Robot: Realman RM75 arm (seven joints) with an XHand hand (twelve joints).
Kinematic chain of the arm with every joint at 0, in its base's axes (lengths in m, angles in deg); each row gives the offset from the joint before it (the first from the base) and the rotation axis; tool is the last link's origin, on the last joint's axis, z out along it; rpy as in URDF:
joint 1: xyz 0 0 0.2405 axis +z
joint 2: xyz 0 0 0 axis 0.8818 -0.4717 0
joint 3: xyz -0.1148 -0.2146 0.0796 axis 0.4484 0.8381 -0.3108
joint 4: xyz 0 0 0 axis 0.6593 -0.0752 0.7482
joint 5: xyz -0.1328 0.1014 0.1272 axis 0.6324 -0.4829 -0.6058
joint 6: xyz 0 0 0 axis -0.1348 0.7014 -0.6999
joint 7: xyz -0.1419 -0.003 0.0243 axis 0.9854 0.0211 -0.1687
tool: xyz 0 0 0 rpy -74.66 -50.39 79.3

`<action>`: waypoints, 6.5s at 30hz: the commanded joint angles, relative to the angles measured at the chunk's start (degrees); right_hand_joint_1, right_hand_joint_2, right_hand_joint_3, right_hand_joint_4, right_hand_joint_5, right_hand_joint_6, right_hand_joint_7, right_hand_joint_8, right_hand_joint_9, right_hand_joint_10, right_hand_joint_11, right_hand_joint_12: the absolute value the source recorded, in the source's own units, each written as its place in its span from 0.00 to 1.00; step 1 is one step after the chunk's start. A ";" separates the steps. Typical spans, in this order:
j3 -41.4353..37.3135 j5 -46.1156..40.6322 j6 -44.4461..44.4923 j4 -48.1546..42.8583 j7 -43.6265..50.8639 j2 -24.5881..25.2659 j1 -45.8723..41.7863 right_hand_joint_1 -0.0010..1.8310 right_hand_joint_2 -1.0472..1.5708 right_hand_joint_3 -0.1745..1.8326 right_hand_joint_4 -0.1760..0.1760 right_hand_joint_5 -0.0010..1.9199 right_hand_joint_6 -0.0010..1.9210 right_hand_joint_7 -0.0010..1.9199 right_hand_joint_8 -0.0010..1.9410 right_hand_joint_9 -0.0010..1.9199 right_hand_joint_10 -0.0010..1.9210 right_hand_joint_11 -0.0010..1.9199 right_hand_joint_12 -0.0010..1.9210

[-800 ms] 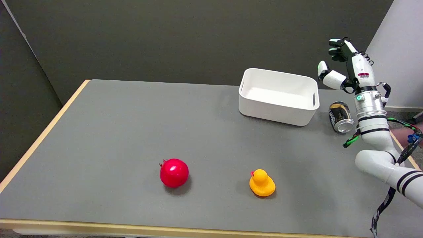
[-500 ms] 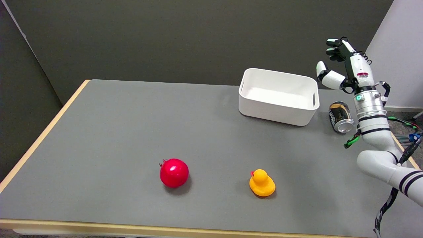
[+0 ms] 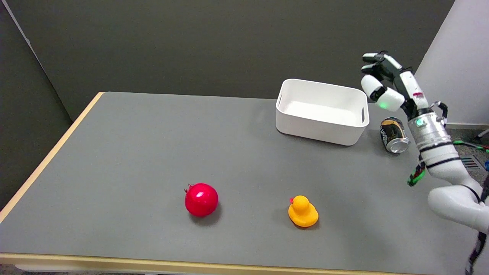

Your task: Pick up the yellow duck.

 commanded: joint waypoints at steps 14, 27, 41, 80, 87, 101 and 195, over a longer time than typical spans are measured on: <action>13.81 3.01 -0.36 -19.31 -4.49 3.65 -19.98 0.17 0.67 0.52 0.74 0.16 0.30 0.27 0.28 0.24 0.52 0.13 0.71; 24.16 5.94 7.88 -12.05 -6.32 5.79 -17.38 0.18 0.67 0.51 0.65 0.15 0.27 0.25 0.26 0.22 0.51 0.11 0.70; 25.51 19.53 14.15 2.30 -22.43 10.92 -10.37 0.17 0.67 0.53 0.53 0.12 0.24 0.22 0.25 0.20 0.49 0.08 0.67; 24.04 19.93 12.12 6.63 -24.86 10.72 -7.61 0.28 0.66 0.56 0.30 0.10 0.24 0.19 0.28 0.16 0.47 0.00 0.56; 24.09 20.01 12.60 7.26 -25.45 10.36 -7.41 0.40 0.67 0.58 0.30 0.11 0.24 0.18 0.27 0.16 0.46 0.00 0.57; 23.69 22.68 13.08 8.55 -29.34 10.11 -7.38 0.47 0.68 0.56 0.31 0.11 0.21 0.14 0.20 0.10 0.43 0.00 0.55; 17.55 34.23 -24.44 26.70 -5.34 15.80 53.90 0.71 0.89 0.10 0.12 0.24 0.89 0.36 0.73 0.34 0.88 0.19 0.96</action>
